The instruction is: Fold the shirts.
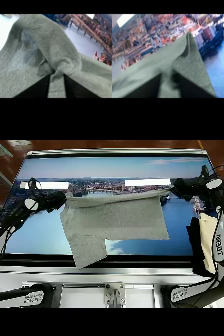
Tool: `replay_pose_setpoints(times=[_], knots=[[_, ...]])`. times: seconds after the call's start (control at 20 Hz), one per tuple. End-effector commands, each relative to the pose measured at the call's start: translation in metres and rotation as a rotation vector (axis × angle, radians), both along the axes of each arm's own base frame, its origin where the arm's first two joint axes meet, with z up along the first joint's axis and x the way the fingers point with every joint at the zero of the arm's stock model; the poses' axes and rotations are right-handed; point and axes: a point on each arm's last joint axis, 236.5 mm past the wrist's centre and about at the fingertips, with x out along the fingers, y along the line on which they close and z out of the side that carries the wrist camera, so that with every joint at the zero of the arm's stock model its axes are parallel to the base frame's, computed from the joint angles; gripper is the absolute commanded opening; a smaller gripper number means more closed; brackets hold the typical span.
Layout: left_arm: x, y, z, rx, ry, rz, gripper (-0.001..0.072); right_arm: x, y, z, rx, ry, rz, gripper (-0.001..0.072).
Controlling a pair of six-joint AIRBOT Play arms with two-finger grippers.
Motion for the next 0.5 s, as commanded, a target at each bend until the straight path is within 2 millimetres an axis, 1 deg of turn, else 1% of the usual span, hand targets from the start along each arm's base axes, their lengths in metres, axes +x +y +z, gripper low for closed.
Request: replay_pose_setpoints(times=[0.0,0.05,0.1,0.15,0.2,0.25,0.3,0.35,0.4,0.45], knots=[[-0.007,-0.01,-0.013,-0.041,0.078,-0.026,0.0559,-0.008,0.018,-0.009,0.072,0.042,0.06,0.0667],[-0.016,-0.003,-0.008,-0.056,0.13,-0.045,0.0608,-0.014,0.018,0.003,0.06,0.033,0.105,0.067],[-0.03,0.01,-0.005,-0.054,0.209,-0.076,0.0608,-0.023,0.013,0.017,0.027,0.026,0.159,0.067],[-0.05,0.027,-0.004,-0.028,0.298,-0.122,0.0604,-0.035,0.003,0.028,-0.027,0.029,0.2,0.067],[-0.08,0.048,-0.006,0.01,0.415,-0.179,0.0596,-0.054,-0.016,0.034,-0.099,0.069,0.226,0.067],[-0.111,0.066,-0.01,0.035,0.526,-0.216,0.0594,-0.077,-0.036,0.033,-0.176,0.137,0.241,0.0669],[-0.14,0.081,-0.013,0.049,0.621,-0.237,0.0593,-0.109,-0.06,0.026,-0.252,0.248,0.261,0.064],[-0.164,0.09,-0.017,0.045,0.684,-0.25,0.0591,-0.14,-0.078,0.019,-0.288,0.367,0.28,0.0561],[-0.179,0.091,-0.023,0.027,0.709,-0.253,0.0591,-0.161,-0.083,0.013,-0.263,0.435,0.3,0.0562],[-0.192,0.087,-0.033,0.005,0.725,-0.243,0.0595,-0.172,-0.077,0.008,-0.172,0.448,0.298,0.0565]])
